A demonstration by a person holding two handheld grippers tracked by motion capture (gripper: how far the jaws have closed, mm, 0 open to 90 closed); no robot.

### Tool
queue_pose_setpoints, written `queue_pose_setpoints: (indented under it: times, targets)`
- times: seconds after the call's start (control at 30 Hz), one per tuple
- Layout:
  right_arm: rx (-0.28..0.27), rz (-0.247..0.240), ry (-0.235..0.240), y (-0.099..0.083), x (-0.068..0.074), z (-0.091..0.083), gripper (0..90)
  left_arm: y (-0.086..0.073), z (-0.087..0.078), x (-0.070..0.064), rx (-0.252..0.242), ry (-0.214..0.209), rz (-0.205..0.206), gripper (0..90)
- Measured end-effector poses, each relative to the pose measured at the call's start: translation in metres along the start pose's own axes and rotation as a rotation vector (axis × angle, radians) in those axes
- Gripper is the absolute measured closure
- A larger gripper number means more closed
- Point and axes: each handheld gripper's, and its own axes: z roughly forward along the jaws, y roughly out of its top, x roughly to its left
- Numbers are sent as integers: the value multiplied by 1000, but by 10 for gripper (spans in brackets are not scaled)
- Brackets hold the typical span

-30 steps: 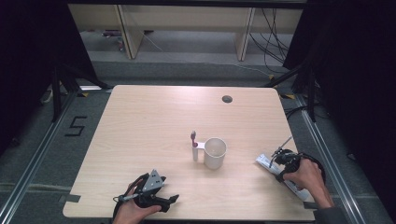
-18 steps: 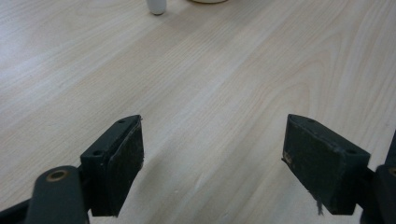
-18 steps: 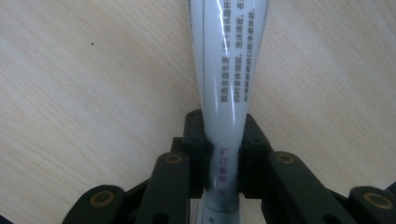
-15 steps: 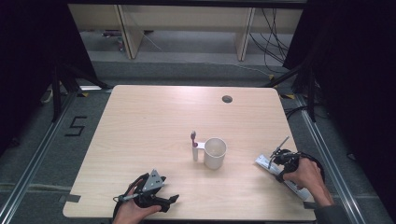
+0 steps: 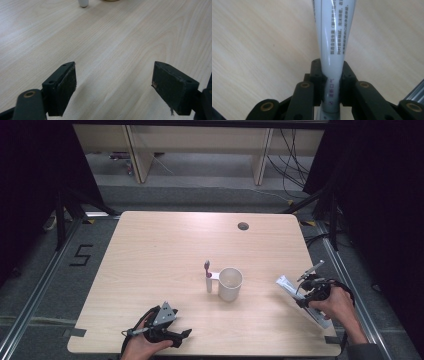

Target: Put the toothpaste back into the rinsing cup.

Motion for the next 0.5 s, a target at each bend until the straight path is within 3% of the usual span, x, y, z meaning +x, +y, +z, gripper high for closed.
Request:
queue_pose_setpoints:
  times: [0.1,0.23,0.27,0.3,0.33,0.37,0.4,0.5]
  targets:
    - [-56,39,1,1,1,-7,771,0,1,0,0,0,-1,192]
    - [-147,23,-12,5,-3,-14,771,0,1,1,-6,-3,-1,192]
    - [-174,59,-3,6,-1,-16,772,0,1,1,-1,3,0,193]
    - [-196,45,-5,8,-3,-17,772,0,0,0,-5,-1,-6,192]
    - [-207,71,-13,9,-1,-18,771,0,0,1,-4,-3,-2,192]
    - [-227,65,-24,11,-1,-20,771,0,0,1,-3,1,-2,192]
    - [-254,39,-1,11,-3,-22,772,0,1,1,-6,-2,-6,193]
    - [-308,47,-10,16,-4,-26,771,0,1,1,-6,-3,-5,192]
